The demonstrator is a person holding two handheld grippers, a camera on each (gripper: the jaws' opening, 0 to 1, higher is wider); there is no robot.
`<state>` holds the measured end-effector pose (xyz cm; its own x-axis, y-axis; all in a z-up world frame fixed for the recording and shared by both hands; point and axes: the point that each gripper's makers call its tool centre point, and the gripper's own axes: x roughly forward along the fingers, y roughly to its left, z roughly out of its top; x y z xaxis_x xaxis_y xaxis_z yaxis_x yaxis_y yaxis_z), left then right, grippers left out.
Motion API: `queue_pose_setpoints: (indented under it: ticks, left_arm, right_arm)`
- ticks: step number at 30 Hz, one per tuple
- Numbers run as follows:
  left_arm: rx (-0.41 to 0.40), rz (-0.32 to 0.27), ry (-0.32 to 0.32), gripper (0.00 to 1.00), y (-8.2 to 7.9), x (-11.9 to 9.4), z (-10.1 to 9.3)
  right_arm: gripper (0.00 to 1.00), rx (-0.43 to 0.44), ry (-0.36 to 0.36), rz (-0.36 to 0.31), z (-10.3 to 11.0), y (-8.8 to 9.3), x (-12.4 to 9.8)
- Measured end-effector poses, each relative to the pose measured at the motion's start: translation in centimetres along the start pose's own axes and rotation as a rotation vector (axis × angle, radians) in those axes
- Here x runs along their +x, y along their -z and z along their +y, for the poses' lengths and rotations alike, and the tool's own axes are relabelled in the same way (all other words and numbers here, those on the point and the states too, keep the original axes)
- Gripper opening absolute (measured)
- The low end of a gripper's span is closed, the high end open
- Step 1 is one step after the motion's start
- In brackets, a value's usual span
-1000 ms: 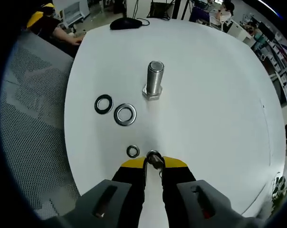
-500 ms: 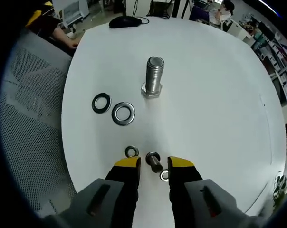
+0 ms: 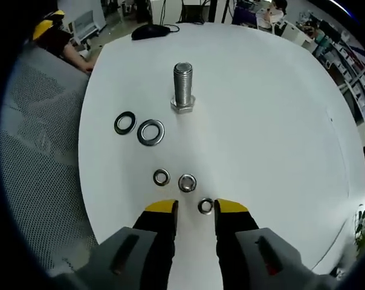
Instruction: Place the washer onto the threaded stud by aligning its center hole with the stud, sliding it down to the base, and recovering from edge contact or off-axis alignment until the washer reaches the visible bottom stop.
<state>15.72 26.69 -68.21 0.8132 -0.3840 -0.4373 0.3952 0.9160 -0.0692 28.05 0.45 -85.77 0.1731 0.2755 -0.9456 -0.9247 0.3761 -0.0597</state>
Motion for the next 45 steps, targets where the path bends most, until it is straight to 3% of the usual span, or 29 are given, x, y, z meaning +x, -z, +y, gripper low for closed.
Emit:
queue_pose_setpoints:
  ticks: [7,13,17,45]
  left_arm:
    - [-0.001,-0.002,-0.002,0.11,-0.02,-0.03,0.02]
    - [-0.002,-0.002,-0.005,0.11,-0.02,-0.04,0.04]
    - [-0.002,-0.002,-0.006,0.11,-0.01,-0.06,0.06]
    - [-0.003,-0.005,-0.011,0.11,-0.06,-0.07,0.15]
  right_arm:
    - [0.25,0.014,-0.017,0.002,-0.44,0.20,0.36]
    - [0.24,0.010,-0.022,0.048,-0.80,0.71,0.97]
    - [0.19,0.027,-0.043,0.046,-0.56,0.51,0.92]
    - [0.13,-0.017,0.001,0.053,-0.58,0.63,0.80]
